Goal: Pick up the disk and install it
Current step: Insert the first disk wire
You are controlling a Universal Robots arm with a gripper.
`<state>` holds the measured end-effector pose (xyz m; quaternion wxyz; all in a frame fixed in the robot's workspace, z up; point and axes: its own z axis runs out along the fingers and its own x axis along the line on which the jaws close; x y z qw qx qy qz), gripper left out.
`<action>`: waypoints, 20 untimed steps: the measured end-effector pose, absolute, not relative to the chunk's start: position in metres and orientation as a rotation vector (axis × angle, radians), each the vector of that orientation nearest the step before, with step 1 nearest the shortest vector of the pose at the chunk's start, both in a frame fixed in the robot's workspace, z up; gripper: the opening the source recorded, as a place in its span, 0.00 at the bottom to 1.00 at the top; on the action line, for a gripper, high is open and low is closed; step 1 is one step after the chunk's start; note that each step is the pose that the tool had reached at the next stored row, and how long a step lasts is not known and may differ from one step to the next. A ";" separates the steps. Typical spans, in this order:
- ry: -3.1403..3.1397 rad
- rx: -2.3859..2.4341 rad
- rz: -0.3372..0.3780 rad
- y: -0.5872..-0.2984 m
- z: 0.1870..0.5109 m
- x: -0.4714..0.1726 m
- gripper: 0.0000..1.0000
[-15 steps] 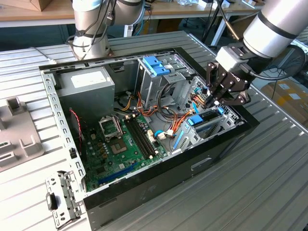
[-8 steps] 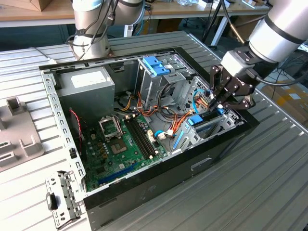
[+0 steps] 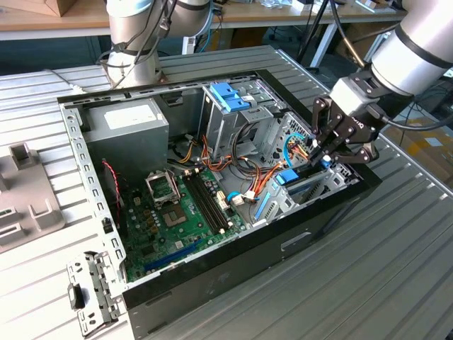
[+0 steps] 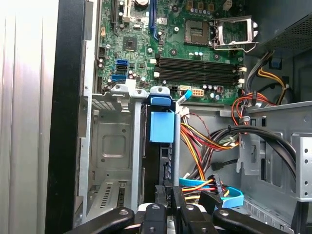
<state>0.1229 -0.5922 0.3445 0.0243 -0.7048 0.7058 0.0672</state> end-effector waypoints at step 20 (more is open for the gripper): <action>2.187 -2.177 0.208 -0.592 0.344 0.123 0.17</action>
